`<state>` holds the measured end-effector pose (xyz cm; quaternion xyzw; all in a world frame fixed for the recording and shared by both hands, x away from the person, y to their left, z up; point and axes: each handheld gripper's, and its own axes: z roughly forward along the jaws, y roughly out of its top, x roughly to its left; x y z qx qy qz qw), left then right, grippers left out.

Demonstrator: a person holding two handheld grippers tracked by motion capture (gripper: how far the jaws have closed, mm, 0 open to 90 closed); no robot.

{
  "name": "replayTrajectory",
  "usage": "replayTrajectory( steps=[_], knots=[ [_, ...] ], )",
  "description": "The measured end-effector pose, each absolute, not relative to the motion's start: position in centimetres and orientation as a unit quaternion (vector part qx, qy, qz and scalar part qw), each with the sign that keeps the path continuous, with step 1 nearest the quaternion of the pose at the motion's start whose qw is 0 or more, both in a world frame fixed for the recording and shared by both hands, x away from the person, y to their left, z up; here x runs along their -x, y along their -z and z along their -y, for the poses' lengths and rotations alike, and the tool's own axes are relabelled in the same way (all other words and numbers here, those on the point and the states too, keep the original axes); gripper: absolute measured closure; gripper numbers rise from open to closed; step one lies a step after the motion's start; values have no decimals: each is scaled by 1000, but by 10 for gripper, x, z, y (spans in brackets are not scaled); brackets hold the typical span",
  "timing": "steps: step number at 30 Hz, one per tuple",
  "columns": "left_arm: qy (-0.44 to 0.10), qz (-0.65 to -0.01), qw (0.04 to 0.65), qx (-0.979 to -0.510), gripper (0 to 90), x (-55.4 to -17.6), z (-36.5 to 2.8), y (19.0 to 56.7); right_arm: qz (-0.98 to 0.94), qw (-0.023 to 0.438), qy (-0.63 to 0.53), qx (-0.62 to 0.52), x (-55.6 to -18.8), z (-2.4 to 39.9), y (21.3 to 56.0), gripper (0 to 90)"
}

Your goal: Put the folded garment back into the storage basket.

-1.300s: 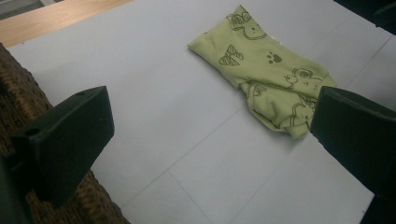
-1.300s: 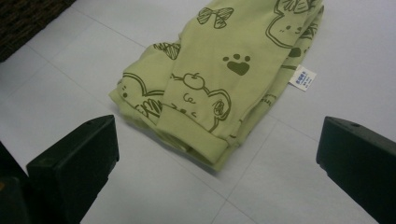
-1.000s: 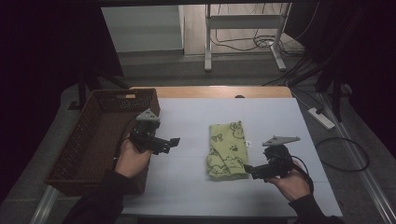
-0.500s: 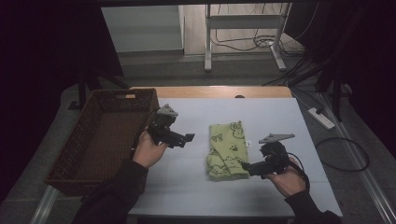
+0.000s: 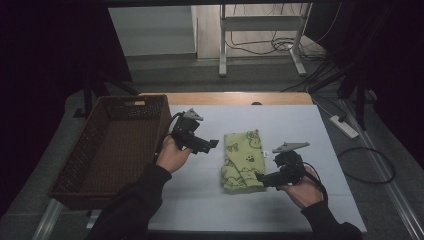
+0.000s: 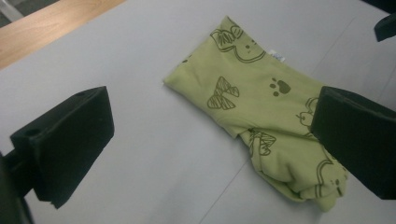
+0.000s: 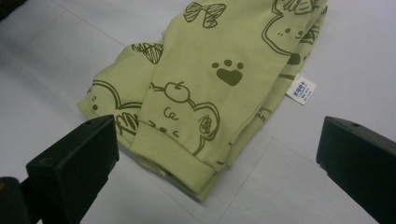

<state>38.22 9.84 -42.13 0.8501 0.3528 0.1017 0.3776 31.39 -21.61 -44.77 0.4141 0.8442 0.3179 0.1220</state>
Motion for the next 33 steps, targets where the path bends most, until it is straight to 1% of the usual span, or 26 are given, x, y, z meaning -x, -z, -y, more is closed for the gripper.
replayTrajectory(
  steps=[15, 24, 33],
  knots=[
    [-99, -343, 366, -859, 0, -405, -71, 440, -849, 124, -311, -409, -322, 209, 455, 0],
    [-89, -346, 363, -861, 0, -419, -58, 451, -854, 109, -297, -414, -331, 207, 461, 0],
    [-94, -350, 337, -869, 0, -435, -47, 467, -856, 106, -288, -417, -340, 204, 466, 0]
  ],
)
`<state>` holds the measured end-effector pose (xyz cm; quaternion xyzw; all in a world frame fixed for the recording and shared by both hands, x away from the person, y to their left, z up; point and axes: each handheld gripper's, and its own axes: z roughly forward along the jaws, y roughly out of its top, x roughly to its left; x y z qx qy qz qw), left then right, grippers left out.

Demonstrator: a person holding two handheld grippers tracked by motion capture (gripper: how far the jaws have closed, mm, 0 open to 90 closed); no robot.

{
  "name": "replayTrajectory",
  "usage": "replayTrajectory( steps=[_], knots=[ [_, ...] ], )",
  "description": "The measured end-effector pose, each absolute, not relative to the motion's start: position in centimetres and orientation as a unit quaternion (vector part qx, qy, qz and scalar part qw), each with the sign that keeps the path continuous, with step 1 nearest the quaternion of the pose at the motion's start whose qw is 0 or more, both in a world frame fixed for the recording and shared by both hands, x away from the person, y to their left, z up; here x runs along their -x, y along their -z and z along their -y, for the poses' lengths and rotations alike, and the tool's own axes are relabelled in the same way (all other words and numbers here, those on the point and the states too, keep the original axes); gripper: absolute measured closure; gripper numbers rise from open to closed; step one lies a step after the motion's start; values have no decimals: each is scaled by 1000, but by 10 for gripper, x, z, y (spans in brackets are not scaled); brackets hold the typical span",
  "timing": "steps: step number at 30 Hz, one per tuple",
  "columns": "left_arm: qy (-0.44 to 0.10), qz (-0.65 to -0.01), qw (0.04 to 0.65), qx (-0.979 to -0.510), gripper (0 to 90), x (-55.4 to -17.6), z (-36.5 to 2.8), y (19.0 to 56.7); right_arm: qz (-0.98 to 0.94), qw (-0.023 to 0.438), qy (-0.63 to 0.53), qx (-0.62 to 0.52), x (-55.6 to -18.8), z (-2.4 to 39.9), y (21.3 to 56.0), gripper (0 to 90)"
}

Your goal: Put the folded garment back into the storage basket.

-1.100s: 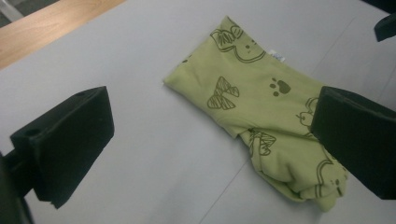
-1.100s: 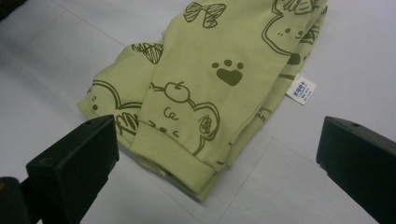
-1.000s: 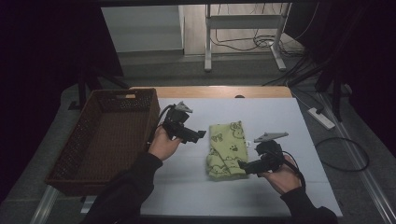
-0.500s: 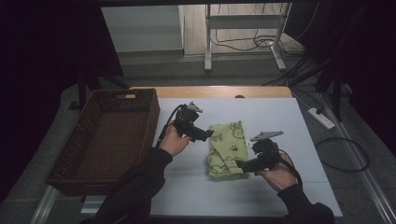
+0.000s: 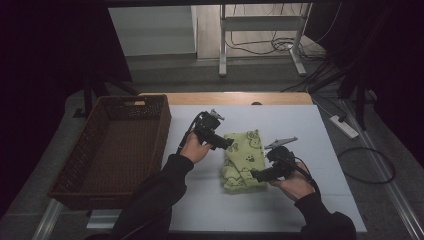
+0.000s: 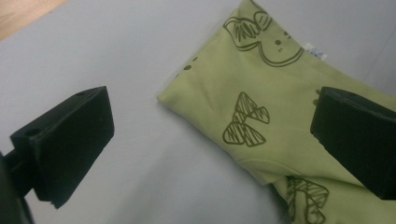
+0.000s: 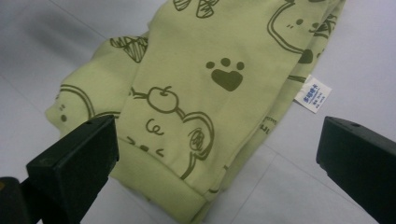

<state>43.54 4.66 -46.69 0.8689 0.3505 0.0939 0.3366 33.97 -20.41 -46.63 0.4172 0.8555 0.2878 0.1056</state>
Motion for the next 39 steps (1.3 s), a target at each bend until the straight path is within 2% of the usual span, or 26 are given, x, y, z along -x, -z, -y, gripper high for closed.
replayTrajectory(
  steps=[21, 29, 39],
  knots=[
    [-102, -380, 306, -867, 0, -461, -37, 501, -854, 122, -254, -438, -356, 208, 489, 5],
    [-104, -383, 284, -873, 0, -464, -34, 515, -856, 108, -236, -448, -360, 208, 502, 7],
    [-58, -400, 297, -865, 0, -471, -38, 530, -847, 88, -235, -468, -362, 211, 512, 0]
  ],
)
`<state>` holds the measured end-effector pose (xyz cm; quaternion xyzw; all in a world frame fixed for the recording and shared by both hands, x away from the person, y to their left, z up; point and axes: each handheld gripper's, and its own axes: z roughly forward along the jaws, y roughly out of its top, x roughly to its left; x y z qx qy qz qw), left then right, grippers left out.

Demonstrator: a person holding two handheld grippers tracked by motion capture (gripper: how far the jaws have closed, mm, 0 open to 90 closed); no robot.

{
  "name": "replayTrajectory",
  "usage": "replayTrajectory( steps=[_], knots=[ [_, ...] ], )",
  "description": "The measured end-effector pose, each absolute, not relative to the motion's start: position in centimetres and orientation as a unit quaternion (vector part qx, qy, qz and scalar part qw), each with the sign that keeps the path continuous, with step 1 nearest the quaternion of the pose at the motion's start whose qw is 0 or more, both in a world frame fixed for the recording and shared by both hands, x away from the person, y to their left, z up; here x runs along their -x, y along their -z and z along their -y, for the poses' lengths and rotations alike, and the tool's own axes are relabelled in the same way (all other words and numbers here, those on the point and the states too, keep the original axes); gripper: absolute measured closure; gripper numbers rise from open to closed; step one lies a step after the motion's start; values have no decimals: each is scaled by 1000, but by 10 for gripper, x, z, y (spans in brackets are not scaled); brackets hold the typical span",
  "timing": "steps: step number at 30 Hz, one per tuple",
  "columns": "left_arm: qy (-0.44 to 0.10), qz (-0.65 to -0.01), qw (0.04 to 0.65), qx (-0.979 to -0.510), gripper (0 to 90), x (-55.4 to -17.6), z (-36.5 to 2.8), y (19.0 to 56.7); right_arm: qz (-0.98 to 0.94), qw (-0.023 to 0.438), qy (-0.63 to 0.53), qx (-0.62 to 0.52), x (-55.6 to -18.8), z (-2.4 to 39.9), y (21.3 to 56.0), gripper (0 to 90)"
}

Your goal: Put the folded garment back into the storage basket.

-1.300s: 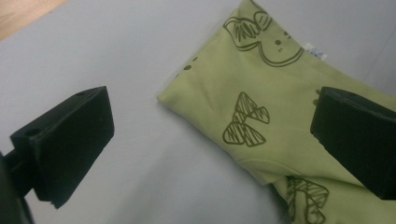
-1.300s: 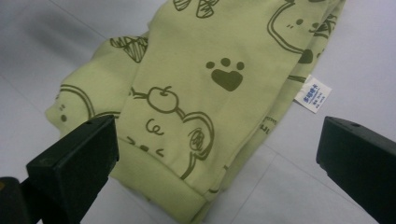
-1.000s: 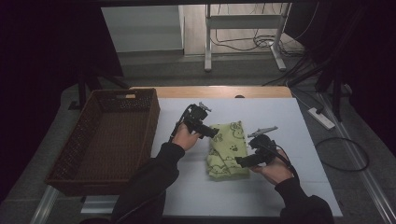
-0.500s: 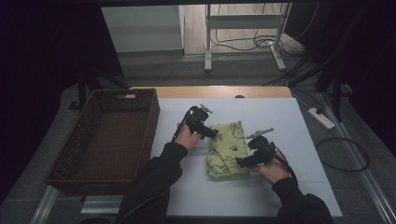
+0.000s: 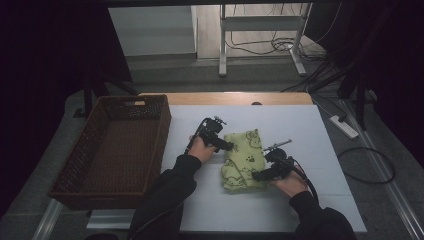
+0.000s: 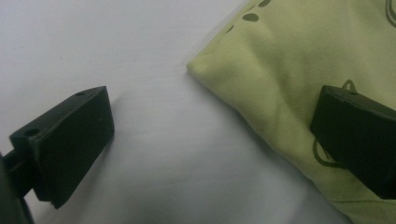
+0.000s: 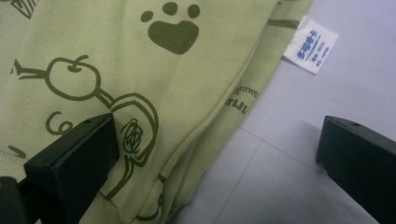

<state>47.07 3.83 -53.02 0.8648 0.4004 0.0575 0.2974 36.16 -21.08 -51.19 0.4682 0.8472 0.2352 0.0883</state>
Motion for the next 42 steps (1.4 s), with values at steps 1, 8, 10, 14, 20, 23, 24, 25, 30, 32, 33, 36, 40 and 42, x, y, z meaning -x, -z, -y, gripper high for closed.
replayTrajectory(
  steps=[1, 8, 10, 14, 20, 23, 24, 25, 30, 32, 33, 36, 40, 42],
  knots=[
    [-57, -398, 297, -866, 0, -471, -39, 530, -845, 83, -236, -472, -362, 212, 513, 0],
    [-54, -400, 291, -867, 0, -472, -38, 529, -843, 83, -239, -475, -362, 213, 513, 0],
    [-53, -401, 288, -868, 0, -472, -37, 529, -842, 82, -234, -479, -361, 212, 512, 54],
    [-51, -403, 281, -870, 45, -471, -36, 526, -847, 76, -230, -474, -358, 211, 507, 213],
    [-40, -392, 291, -872, 239, -465, -37, 522, -851, 56, -236, -465, -356, 210, 503, 402],
    [-27, -391, 296, -871, 349, -464, -36, 520, -850, 36, -247, -464, -355, 210, 503, 548],
    [-23, -390, 295, -872, 384, -463, -35, 519, -848, 25, -253, -466, -355, 211, 503, 584],
    [-14, -390, 296, -872, 434, -463, -34, 518, -845, 18, -257, -469, -355, 211, 503, 619],
    [33, -399, 310, -862, 675, -464, -34, 519, -838, -17, -270, -474, -356, 213, 504, 757],
    [45, -401, 316, -859, 722, -464, -35, 519, -838, -18, -270, -474, -356, 212, 503, 786],
    [45, -401, 318, -858, 748, -464, -35, 519, -839, -18, -270, -473, -356, 212, 503, 792],
    [40, -401, 319, -858, 801, -463, -34, 518, -840, -17, -270, -470, -356, 212, 502, 800],
    [23, -389, 312, -867, 822, -463, -31, 513, -840, -22, -272, -468, -356, 213, 501, 805],
    [12, -381, 308, -872, 824, -462, -28, 510, -840, -25, -276, -467, -356, 214, 499, 806]
  ],
)
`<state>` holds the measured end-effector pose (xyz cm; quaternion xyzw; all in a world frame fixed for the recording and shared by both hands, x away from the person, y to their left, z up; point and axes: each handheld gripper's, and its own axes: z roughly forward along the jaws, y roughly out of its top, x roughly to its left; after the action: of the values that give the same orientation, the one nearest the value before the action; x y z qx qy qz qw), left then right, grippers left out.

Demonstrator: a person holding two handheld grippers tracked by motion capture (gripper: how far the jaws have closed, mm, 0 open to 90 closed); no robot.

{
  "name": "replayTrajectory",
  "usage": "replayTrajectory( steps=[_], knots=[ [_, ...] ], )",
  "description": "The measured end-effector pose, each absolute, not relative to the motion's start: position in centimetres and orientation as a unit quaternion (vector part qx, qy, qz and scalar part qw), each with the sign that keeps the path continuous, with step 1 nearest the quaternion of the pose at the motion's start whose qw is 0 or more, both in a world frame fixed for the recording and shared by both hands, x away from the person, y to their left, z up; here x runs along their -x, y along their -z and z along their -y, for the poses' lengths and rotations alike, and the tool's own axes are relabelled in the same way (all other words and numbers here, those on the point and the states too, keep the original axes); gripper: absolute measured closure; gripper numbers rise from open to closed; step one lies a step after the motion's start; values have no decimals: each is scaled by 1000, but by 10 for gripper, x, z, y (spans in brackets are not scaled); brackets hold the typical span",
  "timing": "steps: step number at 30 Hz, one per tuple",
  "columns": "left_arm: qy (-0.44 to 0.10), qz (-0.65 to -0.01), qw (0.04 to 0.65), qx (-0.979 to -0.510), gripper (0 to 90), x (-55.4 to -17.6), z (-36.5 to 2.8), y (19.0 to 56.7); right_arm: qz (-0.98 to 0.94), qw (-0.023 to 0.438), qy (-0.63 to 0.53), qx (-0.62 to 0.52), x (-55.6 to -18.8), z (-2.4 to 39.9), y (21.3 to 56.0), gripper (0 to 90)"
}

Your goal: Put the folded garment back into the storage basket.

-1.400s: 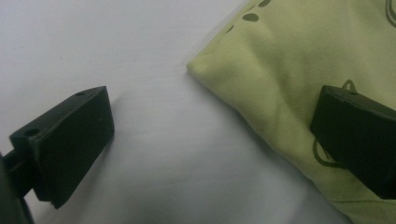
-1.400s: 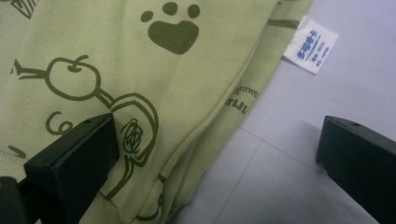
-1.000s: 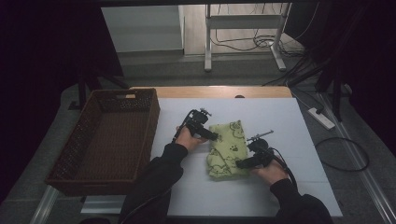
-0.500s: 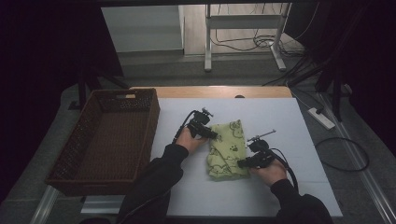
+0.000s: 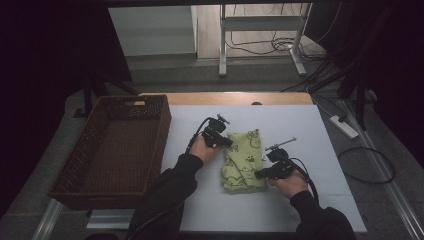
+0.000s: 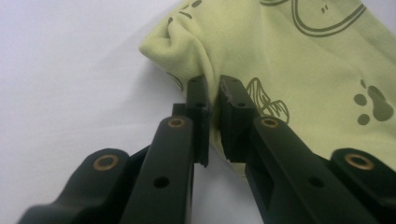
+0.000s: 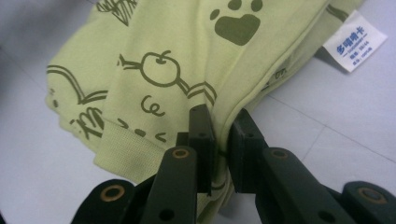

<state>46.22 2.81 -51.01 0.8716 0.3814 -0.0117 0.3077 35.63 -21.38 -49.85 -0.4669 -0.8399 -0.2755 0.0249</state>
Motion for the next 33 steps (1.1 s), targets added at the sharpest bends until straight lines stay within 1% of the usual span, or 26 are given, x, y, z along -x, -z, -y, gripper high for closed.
replayTrajectory(
  steps=[5, 10, 16, 24, 33],
  knots=[
    [-19, -367, 292, -883, 824, -459, -21, 501, 841, 20, 283, 461, -354, 213, 491, 807],
    [-31, -361, 287, -887, 825, -458, -21, 490, 838, 13, 296, 458, -350, 211, 483, 807],
    [-30, -360, 290, -886, 824, -458, -31, 477, 832, 6, 319, 454, -348, 209, 472, 808],
    [-43, -355, 280, -891, 824, -456, -41, 458, 832, 10, 341, 438, -346, 199, 459, 809],
    [-35, -354, 286, -890, 824, -458, -55, 442, 825, 17, 358, 437, -347, 195, 447, 809]
  ],
)
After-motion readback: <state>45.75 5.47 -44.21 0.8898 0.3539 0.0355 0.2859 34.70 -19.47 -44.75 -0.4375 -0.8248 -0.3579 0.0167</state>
